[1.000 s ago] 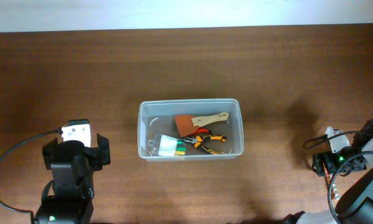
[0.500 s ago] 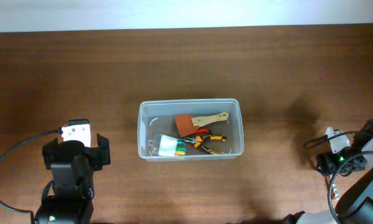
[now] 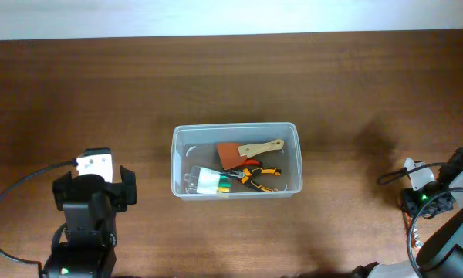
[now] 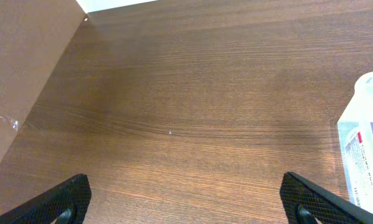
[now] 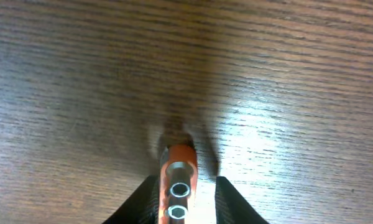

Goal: Pack container
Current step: 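Lower the right gripper and close it on the orange bit strip, then lift the bit strip and carry it left over the container, then lower the bit strip into the container and open the right gripper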

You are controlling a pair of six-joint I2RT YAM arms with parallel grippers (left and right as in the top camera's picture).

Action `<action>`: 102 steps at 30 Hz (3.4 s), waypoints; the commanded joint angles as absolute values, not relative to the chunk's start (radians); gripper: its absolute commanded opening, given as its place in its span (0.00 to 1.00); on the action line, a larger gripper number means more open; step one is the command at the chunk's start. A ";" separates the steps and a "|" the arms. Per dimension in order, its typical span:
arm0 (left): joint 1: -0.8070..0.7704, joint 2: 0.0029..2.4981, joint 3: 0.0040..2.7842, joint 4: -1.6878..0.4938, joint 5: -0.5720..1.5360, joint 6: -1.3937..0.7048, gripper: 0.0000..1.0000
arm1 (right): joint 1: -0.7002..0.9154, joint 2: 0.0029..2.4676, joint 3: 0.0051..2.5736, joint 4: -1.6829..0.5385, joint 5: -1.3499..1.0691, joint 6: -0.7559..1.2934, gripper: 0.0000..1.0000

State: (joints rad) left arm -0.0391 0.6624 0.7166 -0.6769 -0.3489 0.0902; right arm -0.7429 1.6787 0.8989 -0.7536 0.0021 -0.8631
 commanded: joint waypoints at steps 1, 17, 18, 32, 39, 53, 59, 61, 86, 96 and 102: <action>-0.043 0.662 0.736 -0.675 -0.356 0.106 0.99 | -0.746 1.691 0.893 -0.751 0.002 -0.857 0.27; -0.043 0.662 0.736 -0.675 -0.356 0.106 0.99 | -0.746 1.691 0.897 -0.750 0.010 -0.857 0.08; -0.043 0.662 0.736 -0.675 -0.356 0.106 0.99 | -0.746 1.691 0.900 -0.750 0.012 -0.857 0.08; -0.043 0.662 0.736 -0.675 -0.356 0.106 0.99 | -0.638 1.690 1.060 -0.751 0.008 -0.857 0.04; -0.043 0.662 0.736 -0.675 -0.356 0.106 0.99 | -0.501 1.690 1.175 -0.752 0.008 -0.857 0.04; -0.043 0.662 0.736 -0.675 -0.356 0.106 0.99 | -0.048 1.690 1.509 -0.838 0.010 -0.857 0.04; -0.043 0.662 0.736 -0.675 -0.356 0.106 0.99 | 0.212 1.689 1.579 -0.913 0.012 -0.857 0.04; -0.043 0.662 0.736 -0.675 -0.356 0.106 0.99 | 0.276 1.689 1.584 -0.933 0.012 -0.857 0.04; -0.043 0.662 0.736 -0.675 -0.356 0.106 0.99 | 0.627 1.706 1.427 -0.959 -0.088 -0.860 0.05; -0.043 0.662 0.736 -0.675 -0.356 0.106 0.99 | 0.620 1.801 1.397 -0.931 -0.125 -0.860 0.14; -0.043 0.662 0.736 -0.675 -0.356 0.106 0.99 | 0.620 1.819 1.397 -0.917 -0.124 -0.860 0.29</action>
